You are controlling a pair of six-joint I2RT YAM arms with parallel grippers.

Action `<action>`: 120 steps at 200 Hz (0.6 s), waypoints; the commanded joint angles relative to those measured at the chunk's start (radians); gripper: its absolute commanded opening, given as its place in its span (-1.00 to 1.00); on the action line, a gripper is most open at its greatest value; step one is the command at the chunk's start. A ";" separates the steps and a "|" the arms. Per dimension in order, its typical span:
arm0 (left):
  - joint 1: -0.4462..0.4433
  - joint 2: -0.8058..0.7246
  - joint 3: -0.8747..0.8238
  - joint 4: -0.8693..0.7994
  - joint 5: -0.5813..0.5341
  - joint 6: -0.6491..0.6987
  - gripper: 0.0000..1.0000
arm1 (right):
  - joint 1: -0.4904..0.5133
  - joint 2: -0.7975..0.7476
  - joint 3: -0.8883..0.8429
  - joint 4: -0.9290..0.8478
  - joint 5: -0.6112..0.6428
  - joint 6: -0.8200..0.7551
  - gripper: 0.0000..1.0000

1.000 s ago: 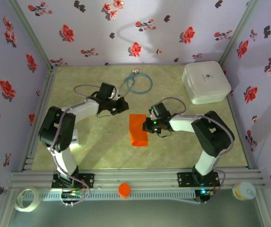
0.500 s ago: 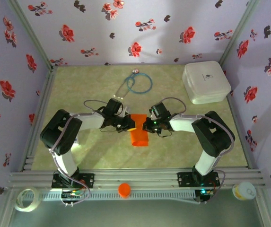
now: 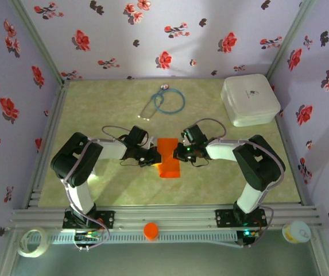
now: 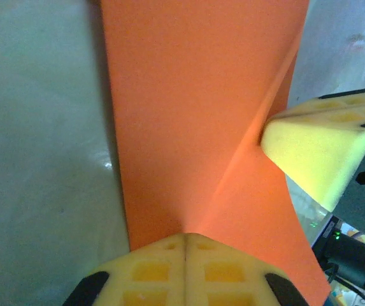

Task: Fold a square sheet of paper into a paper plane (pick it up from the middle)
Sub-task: First fold the square sheet of paper in half at the center of the table.

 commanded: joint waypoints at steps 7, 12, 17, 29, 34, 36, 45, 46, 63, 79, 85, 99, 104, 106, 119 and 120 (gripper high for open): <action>0.000 -0.030 -0.019 -0.151 -0.112 0.064 -1.00 | 0.003 0.022 -0.044 -0.140 0.086 0.012 -1.00; -0.002 -0.047 -0.017 -0.148 -0.108 0.056 -1.00 | 0.002 0.023 -0.044 -0.138 0.087 0.013 -1.00; -0.004 -0.064 -0.014 -0.144 -0.104 0.047 -1.00 | 0.003 0.022 -0.045 -0.138 0.087 0.013 -1.00; -0.013 -0.100 -0.007 -0.124 -0.085 0.018 -1.00 | 0.002 0.020 -0.045 -0.138 0.088 0.013 -1.00; -0.016 -0.111 -0.004 -0.111 -0.074 0.003 -1.00 | 0.003 0.020 -0.045 -0.138 0.087 0.015 -1.00; -0.018 -0.114 -0.004 -0.105 -0.070 -0.002 -1.00 | 0.003 0.019 -0.045 -0.138 0.088 0.015 -1.00; -0.024 -0.126 -0.003 -0.071 -0.047 -0.031 -1.00 | 0.003 0.019 -0.046 -0.138 0.087 0.015 -1.00; -0.025 -0.126 -0.003 -0.068 -0.044 -0.035 -1.00 | 0.003 0.018 -0.046 -0.139 0.087 0.016 -1.00; -0.040 -0.124 -0.013 0.003 -0.016 -0.081 -1.00 | 0.003 0.019 -0.045 -0.138 0.089 0.015 -1.00; -0.052 -0.097 -0.028 0.054 -0.001 -0.100 -1.00 | 0.002 0.021 -0.046 -0.136 0.089 0.015 -1.00; -0.056 -0.084 -0.032 0.060 0.003 -0.104 -1.00 | 0.003 0.022 -0.048 -0.133 0.087 0.016 -1.00; -0.064 -0.059 -0.049 0.079 0.009 -0.109 -1.00 | 0.003 0.019 -0.052 -0.130 0.088 0.018 -1.00; -0.067 -0.050 -0.058 0.092 0.013 -0.113 -1.00 | 0.003 0.018 -0.053 -0.130 0.088 0.019 -1.00; -0.067 -0.047 -0.062 0.096 0.015 -0.113 -1.00 | 0.003 0.018 -0.054 -0.130 0.089 0.019 -1.00; -0.070 -0.027 -0.092 0.114 0.016 -0.110 -1.00 | 0.003 0.018 -0.054 -0.130 0.090 0.019 -1.00; -0.070 -0.024 -0.093 0.115 0.015 -0.111 -1.00 | 0.003 0.019 -0.055 -0.130 0.090 0.019 -1.00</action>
